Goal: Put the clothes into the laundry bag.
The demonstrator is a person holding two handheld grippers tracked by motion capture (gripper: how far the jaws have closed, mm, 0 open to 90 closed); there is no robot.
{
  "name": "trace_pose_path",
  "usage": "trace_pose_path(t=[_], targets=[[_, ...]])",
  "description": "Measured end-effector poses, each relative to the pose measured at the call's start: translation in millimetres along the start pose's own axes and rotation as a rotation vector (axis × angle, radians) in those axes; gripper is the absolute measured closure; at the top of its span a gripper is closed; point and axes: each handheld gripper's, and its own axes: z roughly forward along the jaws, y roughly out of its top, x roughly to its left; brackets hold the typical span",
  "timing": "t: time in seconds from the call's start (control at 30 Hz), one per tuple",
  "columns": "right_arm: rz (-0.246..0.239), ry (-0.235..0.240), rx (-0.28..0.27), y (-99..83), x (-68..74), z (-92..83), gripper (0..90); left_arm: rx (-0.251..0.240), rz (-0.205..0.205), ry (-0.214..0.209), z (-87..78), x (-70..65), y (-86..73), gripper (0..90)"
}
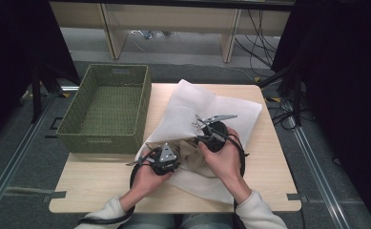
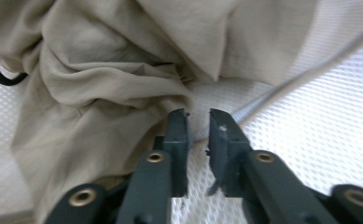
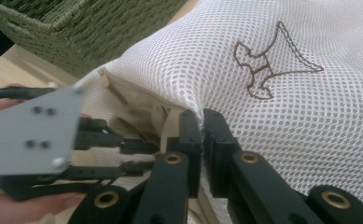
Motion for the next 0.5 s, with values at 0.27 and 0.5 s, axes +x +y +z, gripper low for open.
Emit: trace_pose_path(t=[0.27, 0.5], targets=[[0.001, 0.006, 0.014, 1.1, -0.6, -2.1, 87.5, -0.009, -0.029, 0.034, 18.4, 4.7, 15.1, 88.4], [-0.004, 0.008, 0.018, -0.6, -3.4, -4.8, 87.5, -0.008, -0.060, 0.029, 18.9, 5.2, 7.8, 74.0]])
